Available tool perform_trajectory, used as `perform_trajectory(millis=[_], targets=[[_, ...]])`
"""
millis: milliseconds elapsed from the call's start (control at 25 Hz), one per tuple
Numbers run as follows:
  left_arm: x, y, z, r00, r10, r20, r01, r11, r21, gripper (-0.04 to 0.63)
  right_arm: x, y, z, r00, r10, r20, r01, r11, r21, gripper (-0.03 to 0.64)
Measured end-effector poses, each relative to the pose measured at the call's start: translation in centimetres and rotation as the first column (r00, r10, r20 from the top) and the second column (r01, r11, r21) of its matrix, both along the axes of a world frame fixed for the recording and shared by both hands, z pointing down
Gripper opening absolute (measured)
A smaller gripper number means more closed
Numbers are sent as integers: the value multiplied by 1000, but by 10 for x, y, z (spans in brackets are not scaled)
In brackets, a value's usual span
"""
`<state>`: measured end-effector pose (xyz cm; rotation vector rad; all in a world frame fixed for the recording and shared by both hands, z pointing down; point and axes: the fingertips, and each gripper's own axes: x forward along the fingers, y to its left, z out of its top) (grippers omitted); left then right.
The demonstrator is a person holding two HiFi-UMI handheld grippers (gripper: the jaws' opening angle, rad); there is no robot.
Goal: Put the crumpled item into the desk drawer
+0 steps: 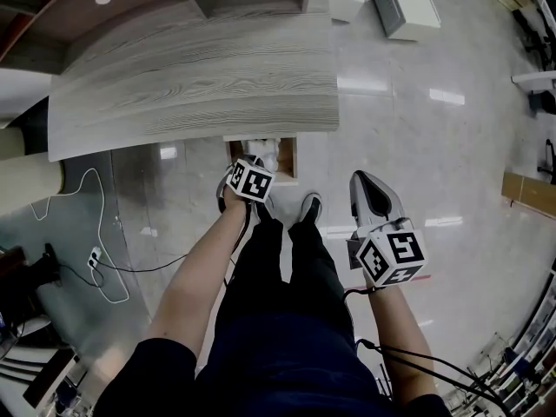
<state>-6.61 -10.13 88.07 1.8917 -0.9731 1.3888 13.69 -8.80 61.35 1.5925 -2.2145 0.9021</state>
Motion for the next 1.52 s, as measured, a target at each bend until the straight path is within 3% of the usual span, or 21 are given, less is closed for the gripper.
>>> perform_trajectory(millis=[560, 840, 1160, 1520], targets=[[-9, -1, -58, 995, -42, -85, 50, 994, 96, 12, -13, -10, -23, 999, -34, 5, 34, 998, 56, 6], [-32, -22, -127, 977, -119, -175, 158, 962, 225, 11, -21, -24, -56, 999, -52, -1, 52, 991, 126, 6], [-37, -78, -244, 941, -131, -312, 266, 857, 441, 11, -23, -55, -118, 996, -65, -59, 78, 963, 259, 6], [-46, -115, -391, 873, -97, -478, 405, 689, 601, 11, -11, -90, -190, 999, -22, -40, 37, 916, 400, 6]])
